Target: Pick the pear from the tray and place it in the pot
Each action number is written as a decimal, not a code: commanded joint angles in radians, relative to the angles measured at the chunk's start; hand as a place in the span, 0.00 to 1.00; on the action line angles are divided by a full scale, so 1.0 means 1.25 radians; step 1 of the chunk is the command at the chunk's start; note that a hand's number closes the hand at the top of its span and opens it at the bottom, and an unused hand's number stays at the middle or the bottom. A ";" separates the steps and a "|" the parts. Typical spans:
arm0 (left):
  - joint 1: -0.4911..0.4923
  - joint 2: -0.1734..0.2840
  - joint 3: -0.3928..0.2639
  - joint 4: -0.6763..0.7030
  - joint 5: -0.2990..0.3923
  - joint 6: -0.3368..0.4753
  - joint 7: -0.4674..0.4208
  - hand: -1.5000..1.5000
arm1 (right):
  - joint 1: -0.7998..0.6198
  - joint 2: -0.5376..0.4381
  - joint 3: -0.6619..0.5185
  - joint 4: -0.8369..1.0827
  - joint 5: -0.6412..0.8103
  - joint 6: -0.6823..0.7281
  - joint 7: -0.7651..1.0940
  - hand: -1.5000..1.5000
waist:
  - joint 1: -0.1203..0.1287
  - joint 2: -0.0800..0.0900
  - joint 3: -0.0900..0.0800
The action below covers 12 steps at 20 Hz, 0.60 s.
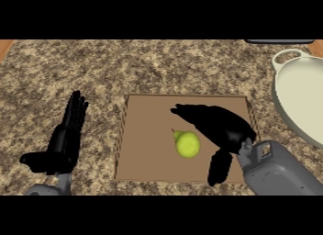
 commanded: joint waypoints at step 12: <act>0.075 -0.053 0.018 -0.062 -0.066 -0.032 -0.002 0.50 | 0.067 0.116 -0.025 0.123 0.215 0.032 -0.105 0.00 | 0.000 0.000 0.000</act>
